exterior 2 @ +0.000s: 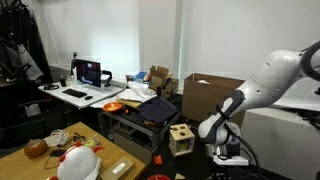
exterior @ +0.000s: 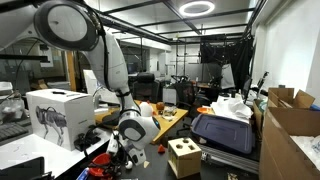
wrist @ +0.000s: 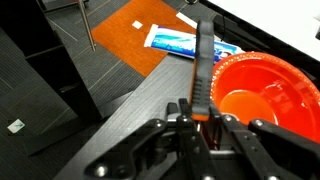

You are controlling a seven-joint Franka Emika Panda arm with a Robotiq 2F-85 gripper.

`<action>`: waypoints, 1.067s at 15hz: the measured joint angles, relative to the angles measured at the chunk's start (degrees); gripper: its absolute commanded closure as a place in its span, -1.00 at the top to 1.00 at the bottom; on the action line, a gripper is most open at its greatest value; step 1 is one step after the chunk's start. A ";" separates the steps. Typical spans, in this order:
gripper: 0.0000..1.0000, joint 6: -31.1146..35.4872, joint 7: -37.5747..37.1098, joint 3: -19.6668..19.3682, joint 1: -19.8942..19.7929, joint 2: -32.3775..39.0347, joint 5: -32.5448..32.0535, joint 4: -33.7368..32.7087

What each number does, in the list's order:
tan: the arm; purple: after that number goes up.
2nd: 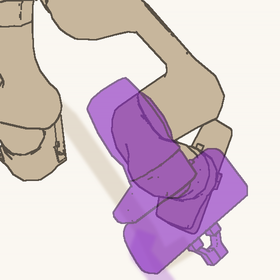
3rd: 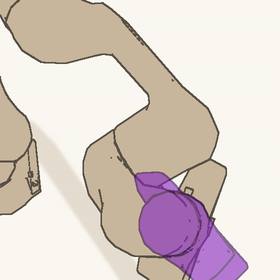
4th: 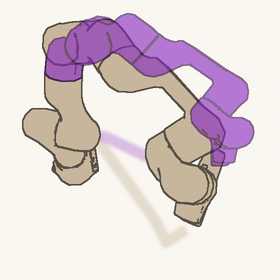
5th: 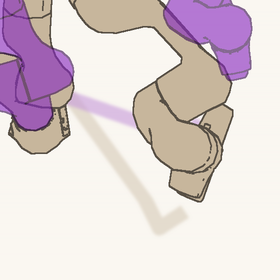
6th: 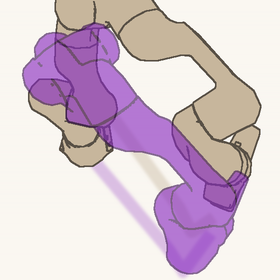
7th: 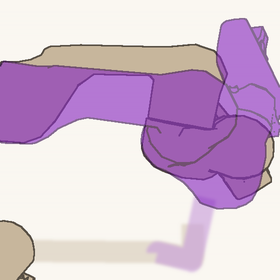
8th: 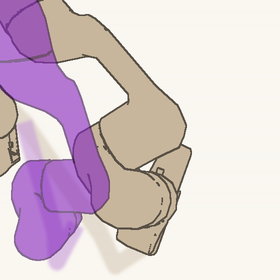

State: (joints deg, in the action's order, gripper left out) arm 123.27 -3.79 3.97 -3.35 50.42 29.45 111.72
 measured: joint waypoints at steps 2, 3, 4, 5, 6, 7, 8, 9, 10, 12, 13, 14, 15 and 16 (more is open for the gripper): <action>-0.91 -0.01 0.05 0.18 0.24 -0.66 -0.18 0.39; -0.91 -0.11 0.06 0.28 0.35 -0.98 -0.34 0.49; -0.91 -0.55 0.10 0.42 0.39 -1.31 -0.66 0.49; -0.91 -1.46 0.14 0.58 0.38 -1.66 -1.22 0.43; -0.91 -2.60 0.22 0.75 0.37 -2.01 -1.77 0.27; -0.91 -3.91 0.30 0.91 0.37 -2.36 -2.31 0.06; -0.91 -5.34 0.36 1.08 0.38 -2.76 -2.84 -0.18; -0.91 -6.77 0.37 1.25 0.39 -3.17 -3.44 -0.46; -0.91 -8.25 0.41 1.40 0.40 -3.59 -3.93 -0.81; -0.91 -10.85 0.85 1.51 0.48 -4.45 -4.45 -1.31; -0.91 -11.95 1.36 1.52 0.57 -4.86 -4.47 -1.46; -0.91 -12.79 1.78 1.54 0.68 -5.25 -4.47 -1.53; -0.91 -13.44 2.39 1.55 0.82 -5.64 -4.47 -1.52; -0.91 -13.96 2.83 1.64 0.94 -6.02 -4.47 -1.51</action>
State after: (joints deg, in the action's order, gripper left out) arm 109.30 -0.95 5.61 -2.40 44.40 24.98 110.21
